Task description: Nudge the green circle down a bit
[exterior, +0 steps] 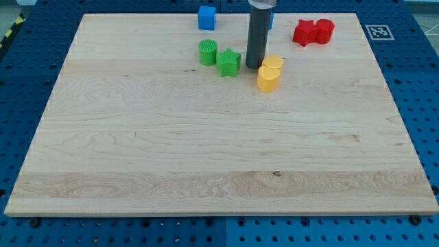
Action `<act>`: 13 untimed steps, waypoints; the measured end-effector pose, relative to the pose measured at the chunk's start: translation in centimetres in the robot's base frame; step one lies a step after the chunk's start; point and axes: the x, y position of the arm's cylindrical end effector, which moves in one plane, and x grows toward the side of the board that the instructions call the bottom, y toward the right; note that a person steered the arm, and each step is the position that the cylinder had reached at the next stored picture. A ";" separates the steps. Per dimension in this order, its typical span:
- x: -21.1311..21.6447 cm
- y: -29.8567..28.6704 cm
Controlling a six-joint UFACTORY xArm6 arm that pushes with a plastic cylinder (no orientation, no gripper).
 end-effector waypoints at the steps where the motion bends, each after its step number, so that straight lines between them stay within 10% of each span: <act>1: -2.0 0.0; 5: -8.2 -10.9; 13: -4.5 -9.7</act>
